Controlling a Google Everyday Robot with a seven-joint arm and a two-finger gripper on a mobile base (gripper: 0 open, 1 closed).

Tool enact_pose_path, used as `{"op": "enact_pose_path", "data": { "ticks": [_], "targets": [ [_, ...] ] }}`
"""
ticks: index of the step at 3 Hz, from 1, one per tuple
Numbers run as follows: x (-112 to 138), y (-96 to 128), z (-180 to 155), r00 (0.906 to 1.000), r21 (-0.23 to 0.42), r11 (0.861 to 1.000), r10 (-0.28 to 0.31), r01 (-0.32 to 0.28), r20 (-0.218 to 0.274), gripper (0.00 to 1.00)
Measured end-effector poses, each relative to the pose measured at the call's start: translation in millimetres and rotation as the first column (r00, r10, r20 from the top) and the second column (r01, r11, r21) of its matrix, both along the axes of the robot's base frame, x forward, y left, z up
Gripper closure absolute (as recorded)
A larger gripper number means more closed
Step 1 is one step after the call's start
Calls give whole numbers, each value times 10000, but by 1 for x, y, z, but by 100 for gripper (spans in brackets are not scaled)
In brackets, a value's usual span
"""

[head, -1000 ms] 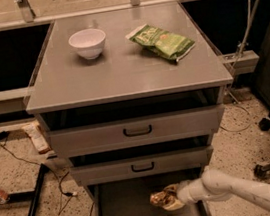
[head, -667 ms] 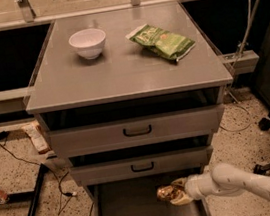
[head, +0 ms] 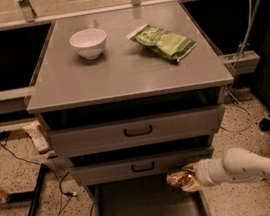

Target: Pick orange can from bottom drawer and place on counter

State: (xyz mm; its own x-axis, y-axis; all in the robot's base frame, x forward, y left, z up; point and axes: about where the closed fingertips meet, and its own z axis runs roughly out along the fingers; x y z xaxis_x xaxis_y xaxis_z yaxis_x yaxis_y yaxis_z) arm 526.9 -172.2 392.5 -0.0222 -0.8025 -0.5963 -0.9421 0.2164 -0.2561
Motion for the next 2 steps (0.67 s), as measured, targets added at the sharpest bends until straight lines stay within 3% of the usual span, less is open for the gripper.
{"op": "enact_pose_path", "data": {
  "ticks": [1,2],
  "targets": [
    [-2,-12,67,9980,-782,9968,-99,148,623,100],
    [4,-15,88,9956,-968,9952,-45,135,934,100]
  ]
}}
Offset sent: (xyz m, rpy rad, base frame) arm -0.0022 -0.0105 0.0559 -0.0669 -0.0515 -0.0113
